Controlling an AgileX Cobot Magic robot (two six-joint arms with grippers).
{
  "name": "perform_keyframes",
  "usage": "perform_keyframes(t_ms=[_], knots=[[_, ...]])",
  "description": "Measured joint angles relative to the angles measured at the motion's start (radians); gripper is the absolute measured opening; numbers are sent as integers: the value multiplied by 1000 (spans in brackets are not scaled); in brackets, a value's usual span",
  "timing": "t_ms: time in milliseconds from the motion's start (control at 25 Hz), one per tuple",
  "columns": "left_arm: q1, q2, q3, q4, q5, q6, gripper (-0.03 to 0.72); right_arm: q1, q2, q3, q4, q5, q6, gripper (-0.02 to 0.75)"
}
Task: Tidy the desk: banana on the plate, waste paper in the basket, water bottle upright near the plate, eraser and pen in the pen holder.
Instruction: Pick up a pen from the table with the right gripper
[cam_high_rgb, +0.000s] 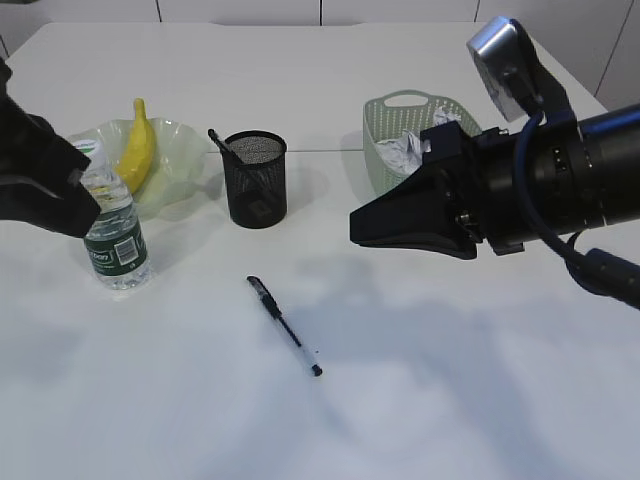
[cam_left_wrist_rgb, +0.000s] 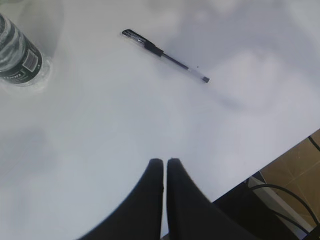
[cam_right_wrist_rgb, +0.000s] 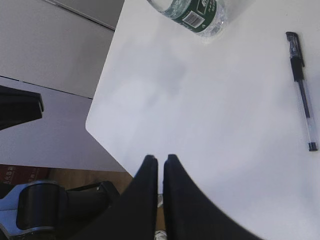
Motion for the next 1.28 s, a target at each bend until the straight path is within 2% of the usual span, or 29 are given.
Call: perform_keyframes(t_ms=[760,840,1040,1280], knots=[[0,0,0,-1,0,0,-12,0,0,0,-9,11,-5,20],[0,0,0,10,0,-13,-12,0,0,-15,-55,11,6,20],[0,-17,0,45,0,-26,-12,0,0,-116,-271,0,126,22],[18,-29,0,62,-12,-26,-12,11,22,-234,-420,15,220,24]])
